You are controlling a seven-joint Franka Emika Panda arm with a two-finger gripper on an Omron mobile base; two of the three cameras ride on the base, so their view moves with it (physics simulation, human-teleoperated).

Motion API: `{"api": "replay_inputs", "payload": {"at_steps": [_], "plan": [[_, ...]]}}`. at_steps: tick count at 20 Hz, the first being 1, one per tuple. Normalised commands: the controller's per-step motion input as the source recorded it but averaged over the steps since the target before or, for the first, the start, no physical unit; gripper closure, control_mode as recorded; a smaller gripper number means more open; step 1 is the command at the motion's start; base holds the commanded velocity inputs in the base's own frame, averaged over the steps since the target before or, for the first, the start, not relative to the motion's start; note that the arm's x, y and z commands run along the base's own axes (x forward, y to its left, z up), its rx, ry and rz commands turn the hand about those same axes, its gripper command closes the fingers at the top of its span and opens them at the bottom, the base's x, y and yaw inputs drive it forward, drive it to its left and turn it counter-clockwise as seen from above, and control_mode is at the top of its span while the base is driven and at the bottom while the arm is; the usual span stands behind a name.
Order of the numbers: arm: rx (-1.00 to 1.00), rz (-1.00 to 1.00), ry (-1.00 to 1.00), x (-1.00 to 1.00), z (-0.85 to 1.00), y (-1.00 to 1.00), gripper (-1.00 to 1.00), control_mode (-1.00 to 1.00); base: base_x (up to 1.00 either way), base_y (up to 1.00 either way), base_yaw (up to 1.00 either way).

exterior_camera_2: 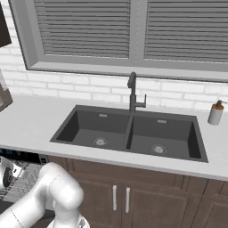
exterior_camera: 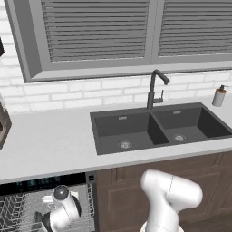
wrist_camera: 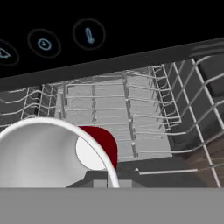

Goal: Pick up the cup and bowl from the counter, place them in the dishwasher, and close the dishwasher door.

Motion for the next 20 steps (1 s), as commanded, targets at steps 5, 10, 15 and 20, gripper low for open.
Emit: {"api": "replay_inputs", "payload": {"at_steps": [5, 10, 15, 20], "plan": [[0.0, 0.0, 0.25, 0.43, -0.64, 0.0, 1.0, -1.0, 0.0, 0.0, 0.0], [0.0, 0.0, 0.22, 0.04, -0.75, 0.0, 1.0, -1.0, 0.0, 0.0, 0.0], [0.0, 0.0, 0.12, -0.08, -0.72, 0.0, 1.0, -1.0, 0.0, 0.0, 0.0], [0.0, 0.0, 0.11, -0.01, -0.53, 0.0, 1.0, -1.0, 0.0, 0.0, 0.0]]}}
